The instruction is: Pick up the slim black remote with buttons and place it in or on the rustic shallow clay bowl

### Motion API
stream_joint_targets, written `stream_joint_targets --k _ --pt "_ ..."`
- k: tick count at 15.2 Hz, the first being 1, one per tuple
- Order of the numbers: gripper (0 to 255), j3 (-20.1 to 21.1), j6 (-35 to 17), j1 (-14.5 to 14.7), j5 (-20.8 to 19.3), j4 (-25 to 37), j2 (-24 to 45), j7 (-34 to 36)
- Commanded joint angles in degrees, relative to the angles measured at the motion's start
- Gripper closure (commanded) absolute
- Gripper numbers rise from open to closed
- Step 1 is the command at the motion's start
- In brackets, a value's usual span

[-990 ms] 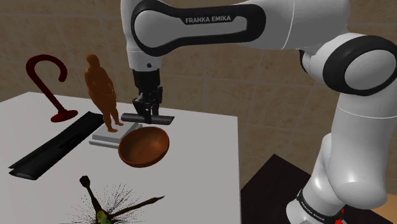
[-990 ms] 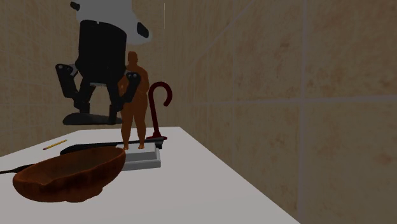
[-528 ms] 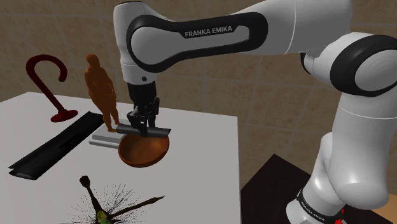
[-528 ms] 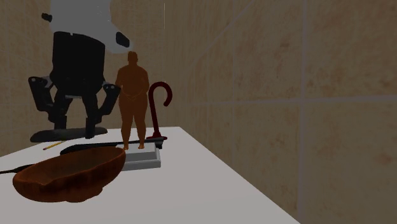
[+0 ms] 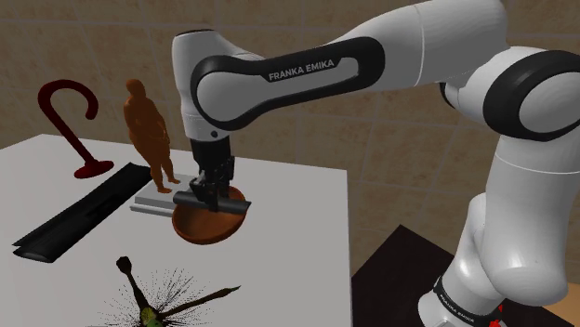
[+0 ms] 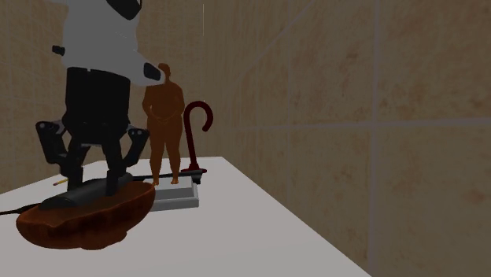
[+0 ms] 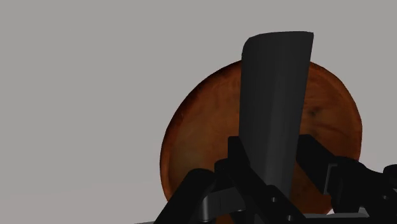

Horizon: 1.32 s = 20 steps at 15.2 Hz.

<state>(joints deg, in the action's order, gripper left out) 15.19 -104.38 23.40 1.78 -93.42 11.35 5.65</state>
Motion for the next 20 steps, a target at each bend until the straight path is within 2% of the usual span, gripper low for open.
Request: stream_joint_targets --k 1,6,7,12,16,20 --pt "255 -0.02 -0.27 -0.03 0.01 -0.32 0.02 -0.06" --pt "255 -0.02 -0.27 -0.03 0.01 -0.32 0.02 -0.06" --pt "0 -0.02 -0.27 -0.03 0.01 -0.33 0.01 -0.05" --pt "0 -0.02 -0.27 -0.03 0.01 -0.32 0.02 -0.06" --pt "0 -0.08 7.1 -0.11 -0.08 7.25 0.23 0.03" --pt "0 -0.08 7.1 -0.11 -0.08 7.25 0.23 0.03"
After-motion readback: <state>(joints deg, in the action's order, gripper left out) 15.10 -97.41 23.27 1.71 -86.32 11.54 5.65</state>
